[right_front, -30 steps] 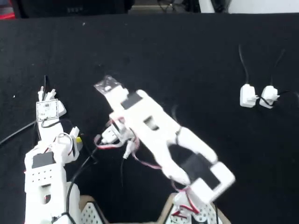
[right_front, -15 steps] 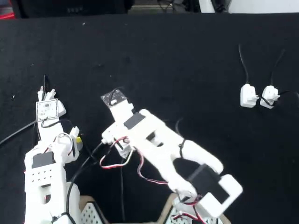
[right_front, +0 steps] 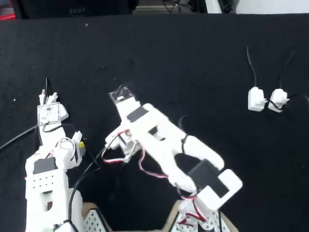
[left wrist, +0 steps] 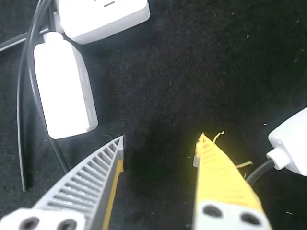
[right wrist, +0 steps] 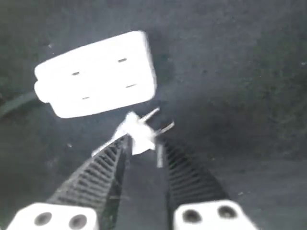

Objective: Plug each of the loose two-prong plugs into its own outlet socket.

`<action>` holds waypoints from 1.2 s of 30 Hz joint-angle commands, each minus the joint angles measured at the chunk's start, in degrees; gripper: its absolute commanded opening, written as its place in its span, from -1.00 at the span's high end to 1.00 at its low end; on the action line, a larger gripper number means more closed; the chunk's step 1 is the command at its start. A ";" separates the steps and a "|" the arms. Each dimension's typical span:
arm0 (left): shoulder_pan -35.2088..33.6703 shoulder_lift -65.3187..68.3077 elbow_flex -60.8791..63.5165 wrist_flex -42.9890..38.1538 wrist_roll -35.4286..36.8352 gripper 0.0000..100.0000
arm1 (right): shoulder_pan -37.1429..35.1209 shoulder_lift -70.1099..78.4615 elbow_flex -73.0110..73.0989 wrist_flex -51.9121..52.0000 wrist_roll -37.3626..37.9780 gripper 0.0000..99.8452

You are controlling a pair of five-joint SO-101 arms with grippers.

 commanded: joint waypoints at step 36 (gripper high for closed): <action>-0.40 -0.70 -1.63 -0.53 -0.18 0.52 | 4.48 1.89 -3.74 -5.89 -19.69 0.57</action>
